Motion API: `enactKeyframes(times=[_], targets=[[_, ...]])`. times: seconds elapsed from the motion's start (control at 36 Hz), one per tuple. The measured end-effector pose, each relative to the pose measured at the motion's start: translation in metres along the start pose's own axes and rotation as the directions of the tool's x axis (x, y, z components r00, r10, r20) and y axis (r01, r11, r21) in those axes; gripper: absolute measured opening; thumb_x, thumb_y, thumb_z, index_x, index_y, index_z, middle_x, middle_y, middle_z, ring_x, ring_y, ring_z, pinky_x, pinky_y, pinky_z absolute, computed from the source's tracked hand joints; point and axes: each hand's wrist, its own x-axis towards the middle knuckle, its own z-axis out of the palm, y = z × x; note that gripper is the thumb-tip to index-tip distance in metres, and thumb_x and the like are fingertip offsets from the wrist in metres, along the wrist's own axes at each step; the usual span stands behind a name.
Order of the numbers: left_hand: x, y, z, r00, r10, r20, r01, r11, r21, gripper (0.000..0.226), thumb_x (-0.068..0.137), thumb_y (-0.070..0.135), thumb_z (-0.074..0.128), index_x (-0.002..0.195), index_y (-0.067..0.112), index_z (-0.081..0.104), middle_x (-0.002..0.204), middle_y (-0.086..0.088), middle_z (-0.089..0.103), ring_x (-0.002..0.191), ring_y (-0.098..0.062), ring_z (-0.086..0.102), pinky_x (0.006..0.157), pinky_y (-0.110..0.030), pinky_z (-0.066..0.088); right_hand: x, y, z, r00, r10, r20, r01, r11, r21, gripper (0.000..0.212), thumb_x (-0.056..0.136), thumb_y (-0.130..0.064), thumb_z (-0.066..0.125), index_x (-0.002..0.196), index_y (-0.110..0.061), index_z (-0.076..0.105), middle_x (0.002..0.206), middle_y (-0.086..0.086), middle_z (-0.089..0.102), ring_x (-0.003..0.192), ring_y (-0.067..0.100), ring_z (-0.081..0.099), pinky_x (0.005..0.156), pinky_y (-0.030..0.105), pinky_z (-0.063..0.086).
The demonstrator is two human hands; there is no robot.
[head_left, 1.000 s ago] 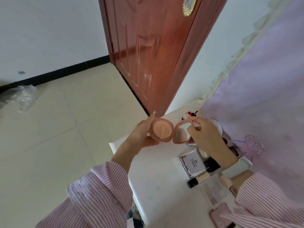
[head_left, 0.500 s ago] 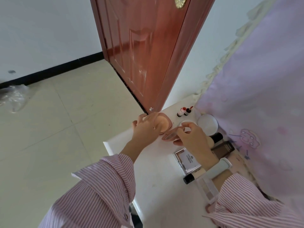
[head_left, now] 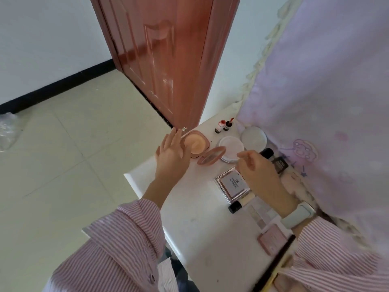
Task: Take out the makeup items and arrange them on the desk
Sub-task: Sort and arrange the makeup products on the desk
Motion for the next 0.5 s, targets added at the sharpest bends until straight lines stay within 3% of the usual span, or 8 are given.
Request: enactKeyframes(times=[0.11, 0.22, 0.31, 0.39, 0.5], targets=[[-0.047, -0.003, 0.000, 0.989, -0.016, -0.148, 0.017, 1.000, 0.008, 0.056, 0.084, 0.027, 0.040, 0.136, 0.009, 0.043, 0.146, -0.012, 0.036, 0.135, -0.031, 0.030, 0.109, -0.048, 0.023, -0.046, 0.029, 0.005, 0.986, -0.138, -0.092, 0.130, 0.987, -0.093, 0.015, 0.092, -0.013, 0.052, 0.103, -0.018, 0.061, 0.087, -0.008, 0.059, 0.074, 0.001, 0.052, 0.066, 0.012, 0.034], [-0.096, -0.008, 0.012, 0.981, 0.036, -0.189, -0.022, 0.997, 0.076, 0.050, 0.083, 0.026, 0.037, 0.127, 0.006, 0.050, 0.139, -0.015, 0.044, 0.129, -0.037, 0.037, 0.103, -0.049, 0.029, -0.087, 0.063, 0.023, 0.965, -0.251, -0.073, 0.236, 0.956, -0.172, 0.022, 0.088, -0.022, 0.045, 0.102, -0.015, 0.060, 0.091, -0.005, 0.058, 0.076, 0.000, 0.049, 0.072, 0.017, 0.042], [-0.128, -0.008, 0.025, 0.991, 0.102, -0.085, -0.087, 0.983, 0.160, 0.048, 0.082, 0.027, 0.036, 0.123, 0.010, 0.052, 0.136, -0.014, 0.047, 0.129, -0.035, 0.037, 0.105, -0.048, 0.025, -0.116, 0.083, 0.029, 0.943, -0.333, -0.004, 0.320, 0.908, -0.271, 0.027, 0.083, -0.020, 0.042, 0.100, -0.014, 0.061, 0.092, 0.000, 0.060, 0.086, 0.007, 0.048, 0.075, 0.029, 0.048], [-0.154, -0.009, 0.041, 0.982, 0.158, 0.108, -0.182, 0.945, 0.271, 0.048, 0.081, 0.029, 0.035, 0.125, 0.014, 0.046, 0.140, -0.013, 0.044, 0.132, -0.034, 0.030, 0.108, -0.055, 0.016, -0.142, 0.094, 0.029, 0.883, -0.434, 0.177, 0.467, 0.781, -0.415, 0.030, 0.074, -0.018, 0.044, 0.100, -0.018, 0.061, 0.098, -0.001, 0.060, 0.094, 0.012, 0.047, 0.080, 0.026, 0.043], [-0.173, -0.013, 0.053, 0.935, 0.223, 0.276, -0.323, 0.856, 0.403, 0.050, 0.083, 0.032, 0.035, 0.130, 0.016, 0.042, 0.146, -0.013, 0.037, 0.137, -0.034, 0.021, 0.110, -0.057, 0.008, -0.167, 0.111, 0.033, 0.831, -0.383, 0.404, 0.546, 0.704, -0.455, 0.036, 0.068, -0.027, 0.048, 0.104, -0.025, 0.049, 0.106, -0.002, 0.056, 0.098, 0.017, 0.050, 0.085, 0.030, 0.034]])
